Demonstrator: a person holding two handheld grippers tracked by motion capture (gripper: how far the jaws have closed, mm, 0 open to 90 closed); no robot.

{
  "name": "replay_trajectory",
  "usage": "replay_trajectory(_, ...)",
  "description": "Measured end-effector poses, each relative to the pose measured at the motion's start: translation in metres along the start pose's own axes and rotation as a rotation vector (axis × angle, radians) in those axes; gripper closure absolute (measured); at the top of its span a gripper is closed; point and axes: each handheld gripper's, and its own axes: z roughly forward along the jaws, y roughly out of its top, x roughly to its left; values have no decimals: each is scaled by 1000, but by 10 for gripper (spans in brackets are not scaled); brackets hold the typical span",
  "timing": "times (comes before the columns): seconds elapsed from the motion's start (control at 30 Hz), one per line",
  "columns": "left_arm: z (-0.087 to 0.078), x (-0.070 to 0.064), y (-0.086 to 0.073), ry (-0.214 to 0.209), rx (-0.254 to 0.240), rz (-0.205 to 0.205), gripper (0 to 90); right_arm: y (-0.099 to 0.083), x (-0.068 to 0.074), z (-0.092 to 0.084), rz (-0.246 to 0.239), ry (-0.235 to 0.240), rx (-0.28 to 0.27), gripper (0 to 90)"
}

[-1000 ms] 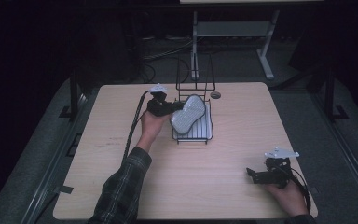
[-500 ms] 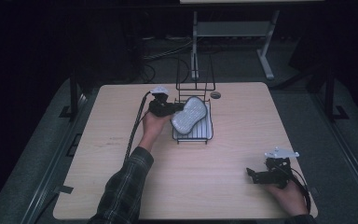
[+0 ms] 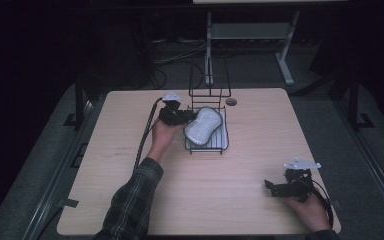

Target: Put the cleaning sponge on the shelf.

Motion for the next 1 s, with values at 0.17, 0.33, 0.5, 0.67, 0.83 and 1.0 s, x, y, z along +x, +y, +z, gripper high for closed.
replay_trajectory(0.17, -9, -3, 1, -1, 6, 24, 754, 0, 0, 0, 0, 0, 0, 1)
replay_trajectory(0.33, -26, -3, -6, -8, 10, 32, 897, 0, 0, 0, 0, 0, 0, 1)
replay_trajectory(0.5, -34, 0, -19, -5, 13, 14, 900, 0, 0, 0, 0, 0, 0, 1)
replay_trajectory(0.67, -45, -1, -30, -4, 3, 10, 900, 0, 0, 0, 0, 0, 0, 1)
replay_trajectory(0.83, -50, -8, -39, -11, 10, 26, 900, 0, 0, 0, 0, 0, 0, 1)
replay_trajectory(1.0, -50, -17, -41, -22, 12, 43, 900, 0, 0, 0, 0, 0, 0, 1)
